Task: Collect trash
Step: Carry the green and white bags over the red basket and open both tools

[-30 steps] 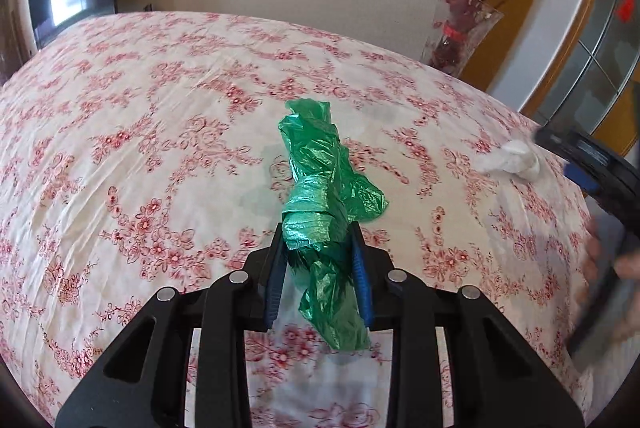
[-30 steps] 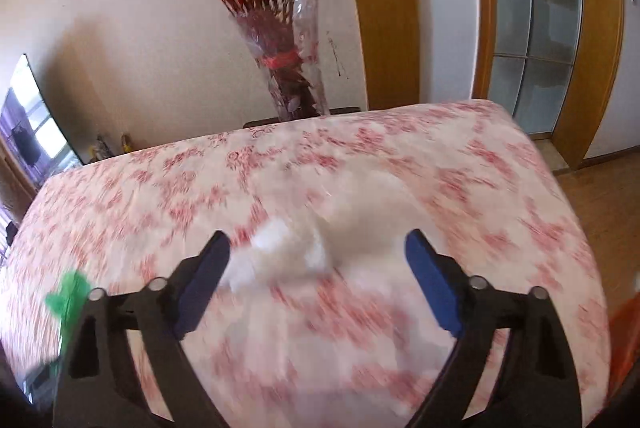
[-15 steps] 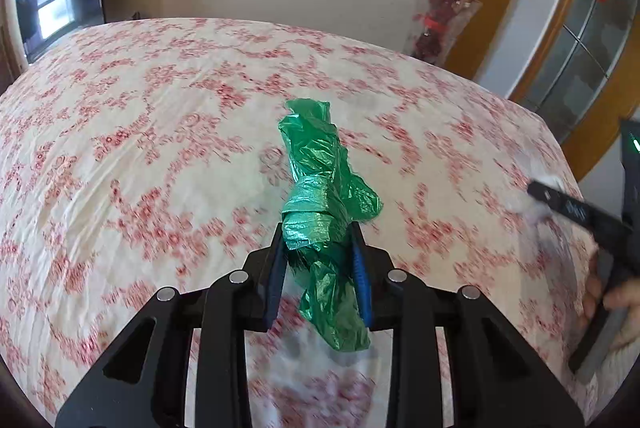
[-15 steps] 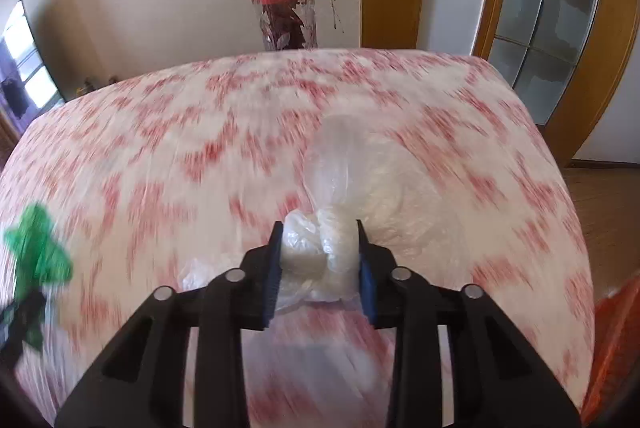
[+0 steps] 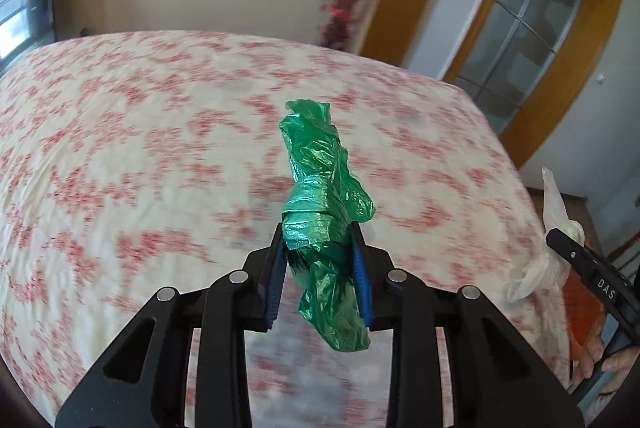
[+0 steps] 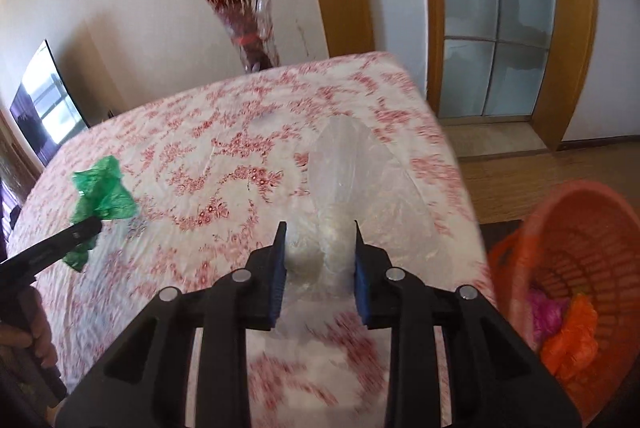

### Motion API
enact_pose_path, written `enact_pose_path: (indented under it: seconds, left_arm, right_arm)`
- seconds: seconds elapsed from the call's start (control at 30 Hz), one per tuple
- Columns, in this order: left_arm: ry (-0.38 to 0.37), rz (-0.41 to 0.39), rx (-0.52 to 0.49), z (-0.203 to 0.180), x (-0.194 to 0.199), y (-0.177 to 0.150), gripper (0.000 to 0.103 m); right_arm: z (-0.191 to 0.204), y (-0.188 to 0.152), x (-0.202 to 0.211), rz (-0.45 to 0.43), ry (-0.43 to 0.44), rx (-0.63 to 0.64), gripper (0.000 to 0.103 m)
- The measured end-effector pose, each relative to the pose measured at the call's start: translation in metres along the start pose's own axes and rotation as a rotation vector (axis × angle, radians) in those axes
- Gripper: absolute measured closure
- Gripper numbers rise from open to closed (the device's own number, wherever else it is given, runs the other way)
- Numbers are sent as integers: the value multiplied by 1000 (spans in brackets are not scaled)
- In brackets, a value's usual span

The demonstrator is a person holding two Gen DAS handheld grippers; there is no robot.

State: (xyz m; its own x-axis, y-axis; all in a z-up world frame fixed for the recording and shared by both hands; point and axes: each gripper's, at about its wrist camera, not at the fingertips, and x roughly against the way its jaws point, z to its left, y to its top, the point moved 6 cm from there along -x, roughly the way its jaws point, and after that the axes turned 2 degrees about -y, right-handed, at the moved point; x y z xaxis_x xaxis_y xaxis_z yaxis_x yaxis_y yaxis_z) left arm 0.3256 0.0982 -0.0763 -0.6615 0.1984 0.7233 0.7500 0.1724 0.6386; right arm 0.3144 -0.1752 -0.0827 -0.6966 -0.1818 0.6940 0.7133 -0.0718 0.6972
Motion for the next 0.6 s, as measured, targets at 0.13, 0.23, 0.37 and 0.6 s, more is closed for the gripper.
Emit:
enact_pose_path:
  seconds: [0.13,0.23,0.37,0.6]
  left_arm:
    - [-52,2,-46,-40,2,-3,73]
    - [-97,12,-78,-71,-1,-7,73]
    - [-149,23,-108,-106,-3,-12,73]
    - [-248,46,-168,-170,-9,-21,73]
  right_arm:
    - [-16,-4,25,-52,-10,-11,74]
    - [-27,-8,33,-68,-11,-27,75]
    - [-44,-13,41,-85,-1,-69,75]
    - [-85,-14,75,-147,-40,-126,75]
